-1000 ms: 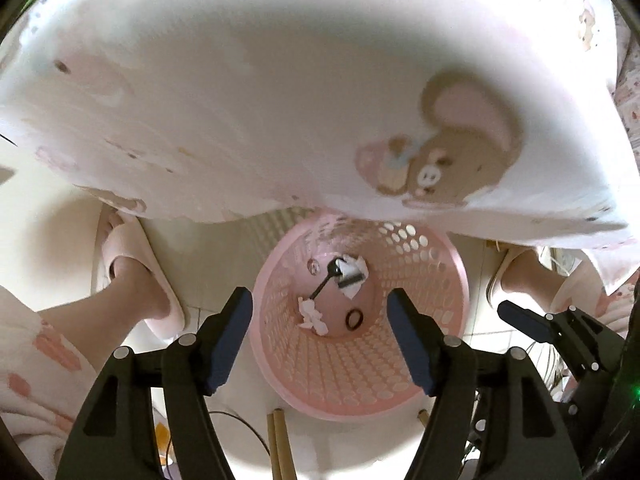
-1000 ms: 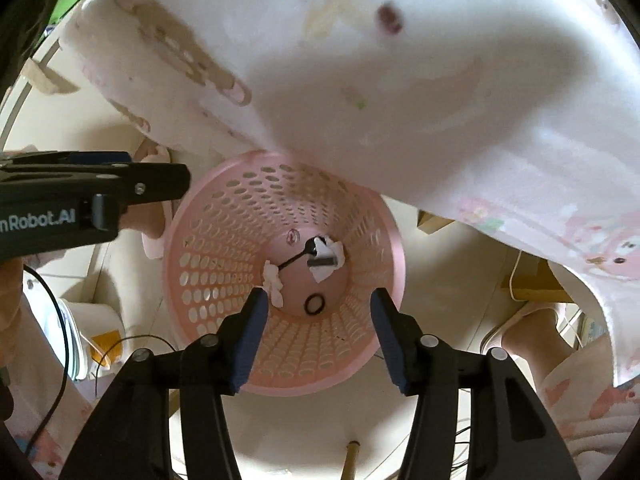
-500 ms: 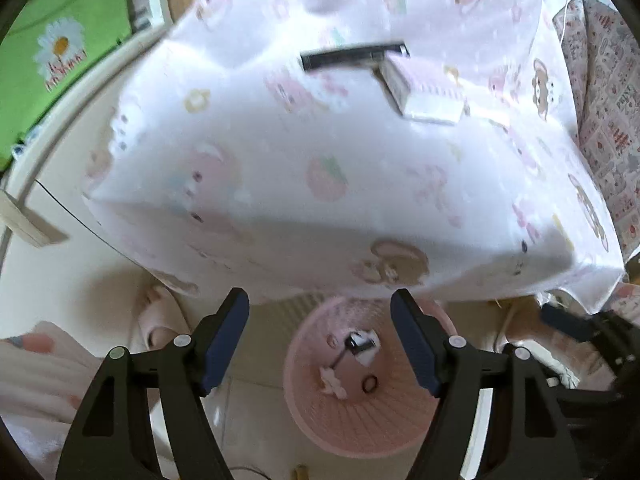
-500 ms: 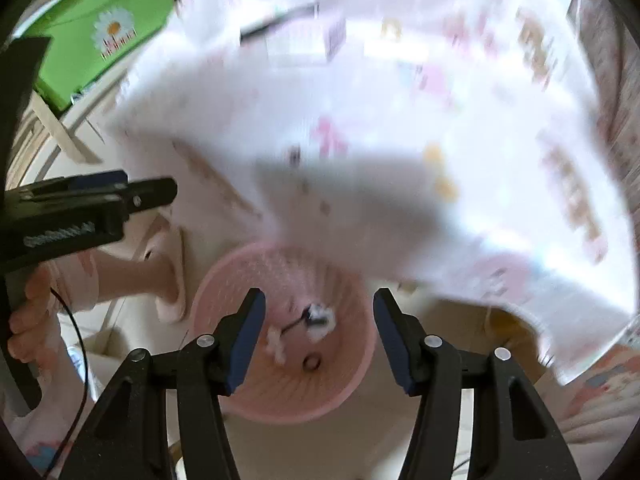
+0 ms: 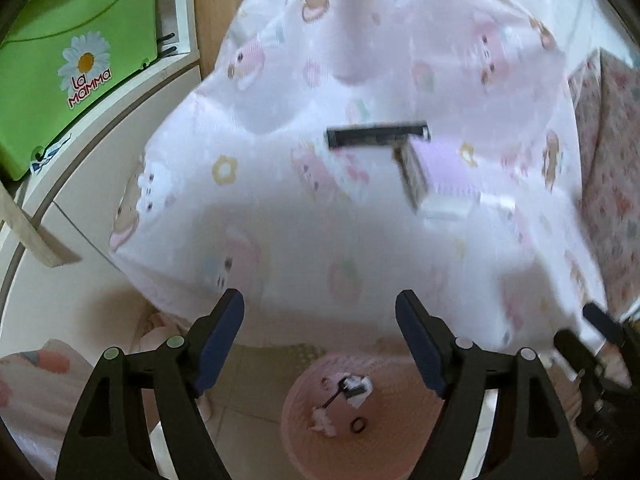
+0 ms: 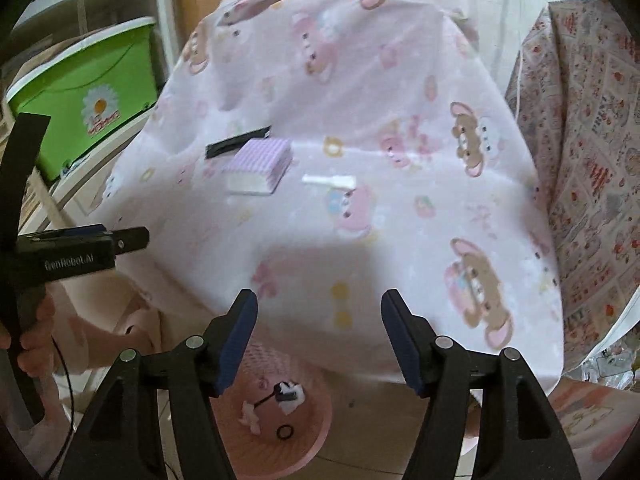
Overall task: Collect trash
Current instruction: 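Raise both open tools back up over the pink cloth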
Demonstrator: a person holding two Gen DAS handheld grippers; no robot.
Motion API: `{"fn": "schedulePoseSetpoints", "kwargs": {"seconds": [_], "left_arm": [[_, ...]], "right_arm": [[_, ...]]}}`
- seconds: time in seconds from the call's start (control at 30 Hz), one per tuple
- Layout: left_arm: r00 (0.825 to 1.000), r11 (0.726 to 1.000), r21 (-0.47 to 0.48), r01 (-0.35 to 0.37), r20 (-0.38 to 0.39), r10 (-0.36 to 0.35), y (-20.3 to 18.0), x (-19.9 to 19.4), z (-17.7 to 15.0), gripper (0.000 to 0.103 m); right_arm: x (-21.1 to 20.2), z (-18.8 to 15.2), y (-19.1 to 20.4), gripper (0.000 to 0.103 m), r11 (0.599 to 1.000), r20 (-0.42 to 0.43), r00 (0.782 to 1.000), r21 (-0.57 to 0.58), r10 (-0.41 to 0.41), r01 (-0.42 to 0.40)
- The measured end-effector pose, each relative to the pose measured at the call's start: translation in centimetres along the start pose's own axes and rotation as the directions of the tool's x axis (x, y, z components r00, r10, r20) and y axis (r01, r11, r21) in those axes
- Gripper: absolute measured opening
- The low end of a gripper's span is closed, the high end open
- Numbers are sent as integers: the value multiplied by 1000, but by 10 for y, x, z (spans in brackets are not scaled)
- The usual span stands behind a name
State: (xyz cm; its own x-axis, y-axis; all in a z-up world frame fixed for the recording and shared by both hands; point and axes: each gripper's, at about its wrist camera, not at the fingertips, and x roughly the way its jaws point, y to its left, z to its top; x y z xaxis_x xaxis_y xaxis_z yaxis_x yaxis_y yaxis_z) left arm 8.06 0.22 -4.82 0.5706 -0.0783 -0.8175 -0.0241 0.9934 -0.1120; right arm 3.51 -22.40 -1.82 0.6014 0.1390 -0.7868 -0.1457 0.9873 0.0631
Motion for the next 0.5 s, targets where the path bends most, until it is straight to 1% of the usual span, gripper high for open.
{"fn": "schedulePoseSetpoints", "kwargs": {"seconds": [0.03,0.13,0.23,0.33,0.4,0.47,0.5], "left_arm": [[1000,1000,-2,12,7,-12,-2,-1,8,78],[999,1000,19,12,33,-12,-14,-2,25,79],[999,999,50,18,42,-20,-30,1,40,80],[999,996,82,38,33,-41,-47,5,52,82],[998,992,108,66,9,-68,-58,11,59,91],[996,989,121,90,-28,-87,-68,18,66,91],[996,989,119,85,-38,-81,-73,22,69,91]], "right_arm": [[0,3,-4,68,1000,5,1000,8,0,0],[-2,11,-13,71,1000,31,999,20,-22,21],[-2,15,-19,71,999,45,998,13,-45,44],[0,17,-26,72,998,42,997,12,-58,58],[1,20,-33,72,998,39,998,28,-59,58],[3,22,-41,72,997,33,998,50,-61,59],[4,24,-44,72,996,30,997,59,-66,64]]}}
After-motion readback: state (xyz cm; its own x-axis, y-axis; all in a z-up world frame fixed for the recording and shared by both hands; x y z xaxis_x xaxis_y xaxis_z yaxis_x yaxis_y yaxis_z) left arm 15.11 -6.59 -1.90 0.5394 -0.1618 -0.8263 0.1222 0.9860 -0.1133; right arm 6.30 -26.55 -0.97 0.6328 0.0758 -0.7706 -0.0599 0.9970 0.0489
